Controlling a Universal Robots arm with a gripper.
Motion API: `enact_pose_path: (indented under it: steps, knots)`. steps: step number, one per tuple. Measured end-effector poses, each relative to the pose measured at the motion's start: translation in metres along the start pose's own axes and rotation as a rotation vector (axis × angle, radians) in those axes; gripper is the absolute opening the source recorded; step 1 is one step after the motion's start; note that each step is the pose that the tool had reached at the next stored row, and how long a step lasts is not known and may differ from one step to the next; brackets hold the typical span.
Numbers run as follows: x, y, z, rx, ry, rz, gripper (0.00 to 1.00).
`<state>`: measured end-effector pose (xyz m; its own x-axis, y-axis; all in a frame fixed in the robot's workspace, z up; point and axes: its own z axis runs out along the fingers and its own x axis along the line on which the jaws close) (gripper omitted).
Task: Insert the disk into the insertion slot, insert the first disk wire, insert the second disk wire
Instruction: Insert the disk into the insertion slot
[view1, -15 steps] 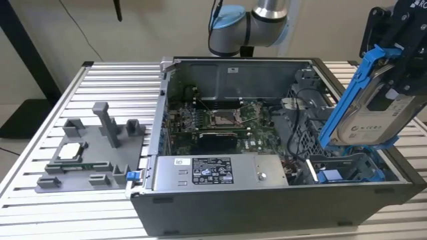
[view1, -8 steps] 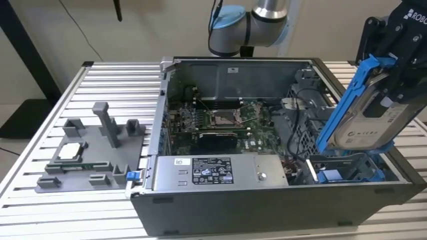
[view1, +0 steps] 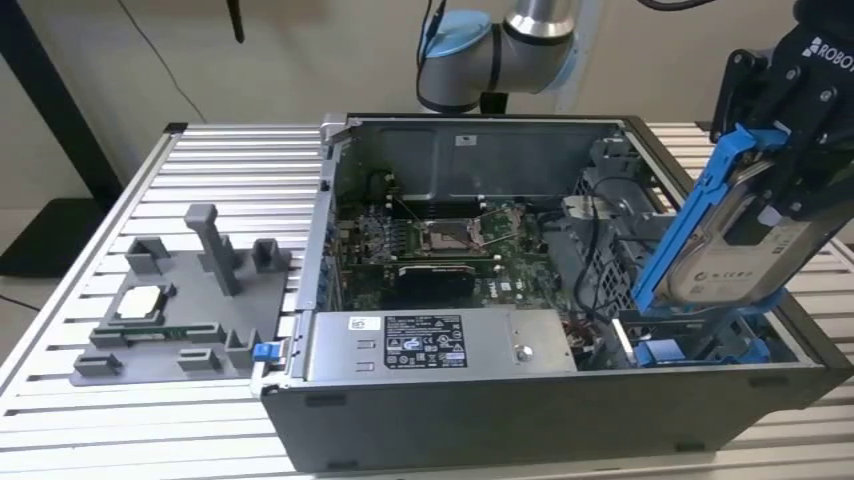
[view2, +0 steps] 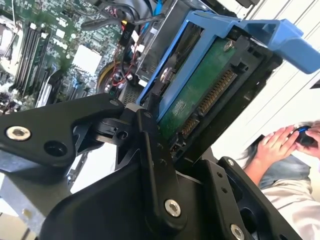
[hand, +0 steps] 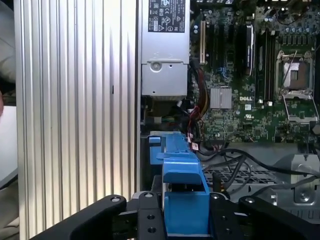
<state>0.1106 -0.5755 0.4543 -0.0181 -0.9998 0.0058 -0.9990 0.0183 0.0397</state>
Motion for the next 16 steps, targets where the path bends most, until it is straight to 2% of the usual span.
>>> enact_pose_path:
  steps: [16]
  knots:
    - [-0.0001,-0.0052,0.0168,0.0000,-0.0002,0.000,0.00]
